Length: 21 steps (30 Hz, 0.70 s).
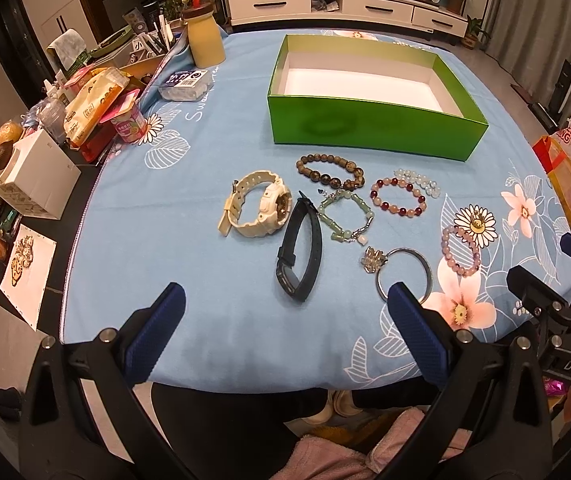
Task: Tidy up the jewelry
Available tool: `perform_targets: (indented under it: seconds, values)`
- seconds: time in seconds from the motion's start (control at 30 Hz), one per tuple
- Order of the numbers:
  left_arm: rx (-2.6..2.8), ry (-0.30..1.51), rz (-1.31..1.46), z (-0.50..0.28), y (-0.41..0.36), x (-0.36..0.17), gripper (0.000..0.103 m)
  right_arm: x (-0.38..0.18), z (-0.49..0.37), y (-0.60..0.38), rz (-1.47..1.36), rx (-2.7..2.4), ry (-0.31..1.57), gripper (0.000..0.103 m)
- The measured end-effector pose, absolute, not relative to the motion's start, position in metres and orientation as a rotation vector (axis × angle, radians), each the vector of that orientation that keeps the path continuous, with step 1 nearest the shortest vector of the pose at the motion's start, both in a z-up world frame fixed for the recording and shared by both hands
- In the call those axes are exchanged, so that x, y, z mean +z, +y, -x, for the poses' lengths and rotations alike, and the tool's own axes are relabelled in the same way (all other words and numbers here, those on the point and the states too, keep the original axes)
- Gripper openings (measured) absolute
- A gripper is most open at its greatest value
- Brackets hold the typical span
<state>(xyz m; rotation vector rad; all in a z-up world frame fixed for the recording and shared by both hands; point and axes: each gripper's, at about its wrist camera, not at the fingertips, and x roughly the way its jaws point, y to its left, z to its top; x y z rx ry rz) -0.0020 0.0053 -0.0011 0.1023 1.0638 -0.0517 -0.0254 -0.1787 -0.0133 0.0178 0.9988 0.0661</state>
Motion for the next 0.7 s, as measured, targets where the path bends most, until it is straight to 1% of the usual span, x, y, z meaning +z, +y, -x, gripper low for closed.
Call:
perform_targets:
  seconds: [0.7]
  values:
    - [-0.055,1.061,-0.103,0.0042,0.004,0.0015,0.101,-0.0125,0.0268,-0.1777,-0.017,0.074,0.997,0.102]
